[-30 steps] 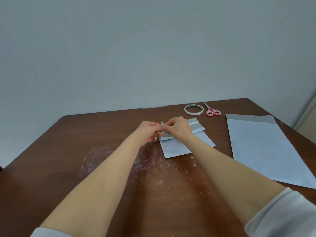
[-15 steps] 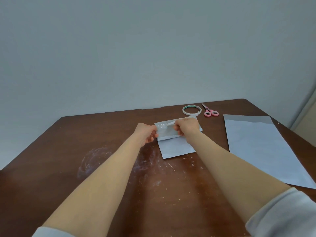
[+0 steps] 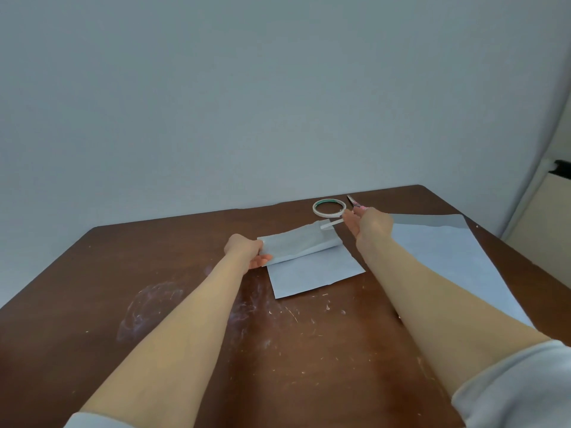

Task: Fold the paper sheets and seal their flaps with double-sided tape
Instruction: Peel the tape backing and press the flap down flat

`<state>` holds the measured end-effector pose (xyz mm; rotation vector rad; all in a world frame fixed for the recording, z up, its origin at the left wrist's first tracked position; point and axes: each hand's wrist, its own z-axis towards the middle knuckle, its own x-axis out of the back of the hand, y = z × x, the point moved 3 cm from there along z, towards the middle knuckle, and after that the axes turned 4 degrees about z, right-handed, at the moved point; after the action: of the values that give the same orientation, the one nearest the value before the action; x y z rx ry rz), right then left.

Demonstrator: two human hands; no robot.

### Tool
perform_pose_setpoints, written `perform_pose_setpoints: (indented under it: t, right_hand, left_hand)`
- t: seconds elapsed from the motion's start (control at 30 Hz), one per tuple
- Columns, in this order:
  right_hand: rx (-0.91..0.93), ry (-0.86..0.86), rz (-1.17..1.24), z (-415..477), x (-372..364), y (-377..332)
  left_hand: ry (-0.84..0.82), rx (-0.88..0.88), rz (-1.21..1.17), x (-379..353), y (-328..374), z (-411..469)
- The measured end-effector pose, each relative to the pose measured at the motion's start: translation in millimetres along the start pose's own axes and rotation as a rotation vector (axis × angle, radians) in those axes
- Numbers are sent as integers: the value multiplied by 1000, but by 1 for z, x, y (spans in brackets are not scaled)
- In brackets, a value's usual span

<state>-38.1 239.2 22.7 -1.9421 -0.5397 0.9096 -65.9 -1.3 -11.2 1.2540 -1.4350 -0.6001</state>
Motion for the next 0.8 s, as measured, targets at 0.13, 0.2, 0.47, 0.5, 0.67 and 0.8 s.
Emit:
perform_pose_setpoints:
  t: [0.13, 0.2, 0.47, 0.5, 0.67, 0.8]
  right_hand:
    - [122, 84, 242, 9, 17, -10]
    - [190, 134, 243, 1, 19, -18]
    - [360, 69, -185, 3, 15, -27]
    - [369, 38, -230, 4, 12, -22]
    - [352, -71, -400, 3, -2, -3]
    - [339, -141, -441, 2, -6, 2]
  left_hand:
    - [14, 7, 54, -5, 5, -3]
    - [14, 14, 76, -8, 6, -3]
    - [52, 54, 116, -8, 8, -4]
    - [57, 53, 116, -8, 9, -5]
    - [79, 52, 161, -5, 11, -11]
    - [108, 36, 217, 1, 10, -10]
